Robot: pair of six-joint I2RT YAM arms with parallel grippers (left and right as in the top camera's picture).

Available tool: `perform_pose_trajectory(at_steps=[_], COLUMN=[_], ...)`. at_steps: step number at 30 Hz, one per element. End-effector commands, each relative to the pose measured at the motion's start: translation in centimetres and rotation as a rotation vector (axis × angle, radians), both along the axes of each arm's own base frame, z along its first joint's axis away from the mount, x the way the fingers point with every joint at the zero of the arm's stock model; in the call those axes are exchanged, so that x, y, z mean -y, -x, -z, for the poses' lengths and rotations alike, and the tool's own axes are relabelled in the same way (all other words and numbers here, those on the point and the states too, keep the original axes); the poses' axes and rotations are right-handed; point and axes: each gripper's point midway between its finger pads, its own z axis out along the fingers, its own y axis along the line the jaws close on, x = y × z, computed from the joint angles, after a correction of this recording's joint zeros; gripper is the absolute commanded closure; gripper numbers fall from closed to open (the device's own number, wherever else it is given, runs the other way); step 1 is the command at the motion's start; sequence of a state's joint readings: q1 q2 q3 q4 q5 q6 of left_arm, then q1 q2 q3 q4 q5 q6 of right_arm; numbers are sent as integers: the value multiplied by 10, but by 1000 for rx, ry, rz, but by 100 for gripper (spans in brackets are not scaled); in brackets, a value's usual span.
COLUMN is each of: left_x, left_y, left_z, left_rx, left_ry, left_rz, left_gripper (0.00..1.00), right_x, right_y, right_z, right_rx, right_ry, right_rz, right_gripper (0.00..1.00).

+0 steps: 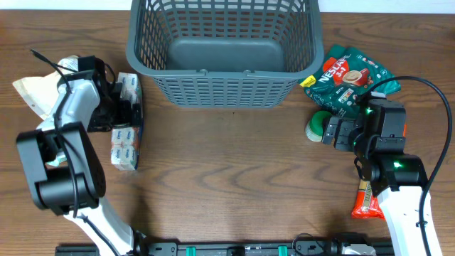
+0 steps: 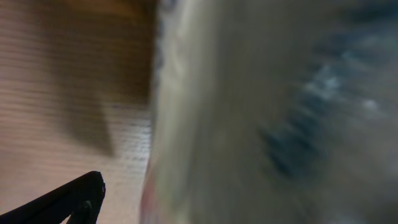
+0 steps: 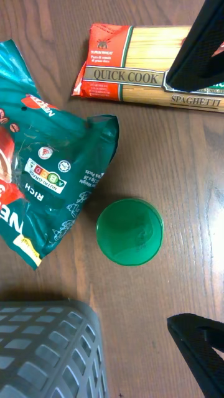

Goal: Pack container
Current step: 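Grasp the white tissue-pack stack with the left gripper, then lift the tissue stack and lower it into the grey basket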

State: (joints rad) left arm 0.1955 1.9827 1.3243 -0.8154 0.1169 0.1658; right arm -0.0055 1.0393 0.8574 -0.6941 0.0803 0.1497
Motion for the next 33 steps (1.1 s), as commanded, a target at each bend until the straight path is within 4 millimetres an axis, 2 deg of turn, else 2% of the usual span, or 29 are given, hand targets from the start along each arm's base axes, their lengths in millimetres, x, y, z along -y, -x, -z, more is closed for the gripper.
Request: perform_pose_trajectory(at_steps=[1,4,5,8,10,15,17,21,24,26,28,33], left_x=[-4,-4,-4,-4,-3,-1,-1,-1,-3,-4,-1,-1], left_y=[3,4,4,5,7,16,18,17,6,-5,-13,-27], left_z=[13,14,14,13,13,12,10,-6,-35,-68,-105,-213], left_rx=[-44,-49,-49,-52,-62,-96,-104,-78,2,94,189,493], left_ry=[-8,-7,-8,-7,-4,3,5,-1,-16,-23,-8,-36], left_rz=[17,17,17,17,16,16,15,-5,-68,-107,-105,-107], left_gripper=[1,2,5,27,46,78,88,94,94,94,94,94], right_x=[2,2,2,2,2,2,2,2,2,2,2,2], right_y=[-3,-3,-3,-3,-3,-3,-3,-3,-3,-3,-3,-2], right_z=[-7,-7,-7,-7,-7,-7,-7,-7,-7,-7,-7,-7], right_rx=[17,17,17,16,16,16,16,16,16,16,15,13], right_ry=[-11,-11,-11,-11,-11,-11,-11,-11,-11,-11,-11,-11], right_rz=[19,19,19,19,18,18,18,18,18,18,18,18], right_gripper=[1,1,1,1,1,1,1,1,1,1,1,1])
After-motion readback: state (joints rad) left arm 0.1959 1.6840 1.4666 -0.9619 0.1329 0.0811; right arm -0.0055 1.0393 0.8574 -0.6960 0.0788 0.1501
